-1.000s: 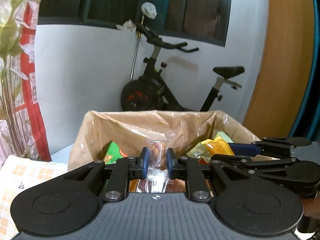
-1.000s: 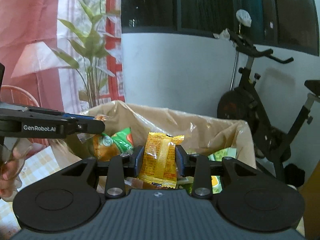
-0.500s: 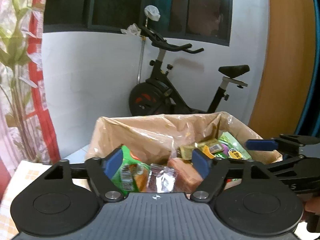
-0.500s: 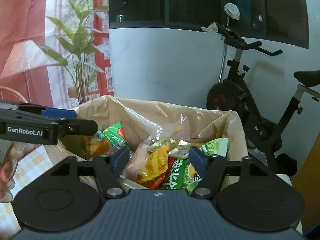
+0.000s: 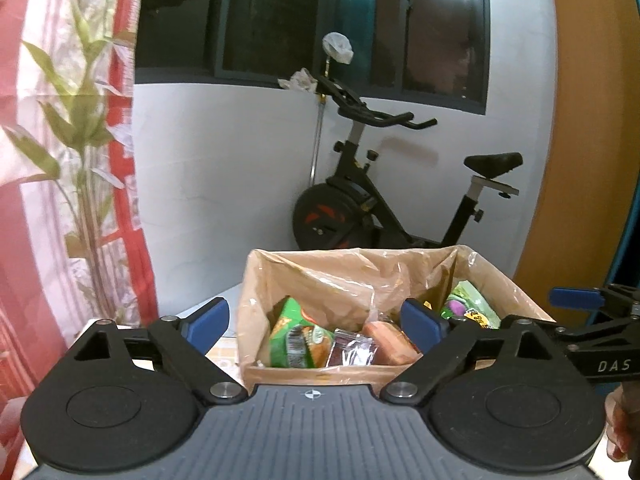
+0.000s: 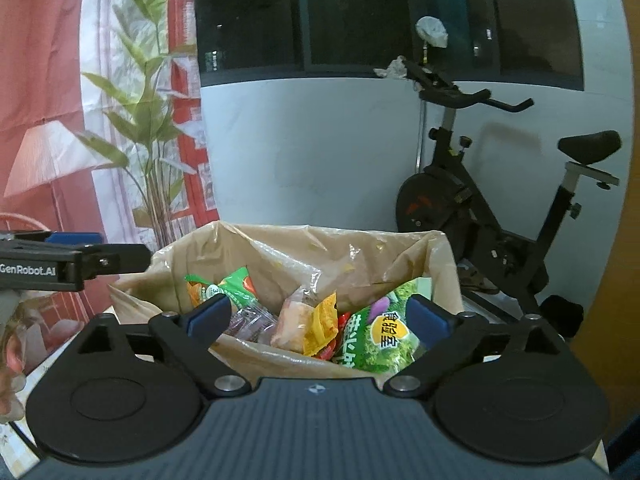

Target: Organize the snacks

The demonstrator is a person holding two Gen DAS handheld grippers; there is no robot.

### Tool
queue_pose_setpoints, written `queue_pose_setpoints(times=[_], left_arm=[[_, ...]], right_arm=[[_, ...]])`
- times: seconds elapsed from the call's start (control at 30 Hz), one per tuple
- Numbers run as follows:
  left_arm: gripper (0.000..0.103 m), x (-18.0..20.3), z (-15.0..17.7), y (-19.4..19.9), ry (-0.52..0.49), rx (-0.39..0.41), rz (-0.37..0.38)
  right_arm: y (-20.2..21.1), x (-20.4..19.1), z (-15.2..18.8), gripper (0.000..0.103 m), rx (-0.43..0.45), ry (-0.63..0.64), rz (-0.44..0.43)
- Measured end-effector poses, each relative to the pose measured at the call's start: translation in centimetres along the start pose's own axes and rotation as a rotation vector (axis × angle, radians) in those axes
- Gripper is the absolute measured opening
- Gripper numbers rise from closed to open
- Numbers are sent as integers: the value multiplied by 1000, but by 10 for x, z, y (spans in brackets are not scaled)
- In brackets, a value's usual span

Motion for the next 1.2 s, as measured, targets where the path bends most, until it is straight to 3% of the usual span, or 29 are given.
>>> queue_pose_setpoints(times=[0.27, 0.4, 0.53, 1.0, 1.2], left_arm=[[96, -2, 6, 54, -2, 54, -138], [96, 1, 13, 79, 24, 68, -110], [96, 4, 21, 93, -1, 68, -132], [96, -2, 35, 95, 17, 32, -177], [96, -4, 36, 97, 26, 31, -175]], right_arm=[[39, -4, 8, 103, 12, -80, 6], [60, -9, 17, 103, 12, -103, -8], [74, -13, 26, 103, 14, -105, 5], [86, -21, 29, 103, 41, -48, 68], [86, -23, 30, 103, 44, -48, 53]])
Point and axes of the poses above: each gripper's, at about its wrist camera, not at the fingertips, and y roughly against the way its jaws point, x to its right, z to its underside, the point moved 10 cm from there along -y, roughly the way its jaws point, and after that the axes turned 10 degrees about -x, right-handed, at the moved point
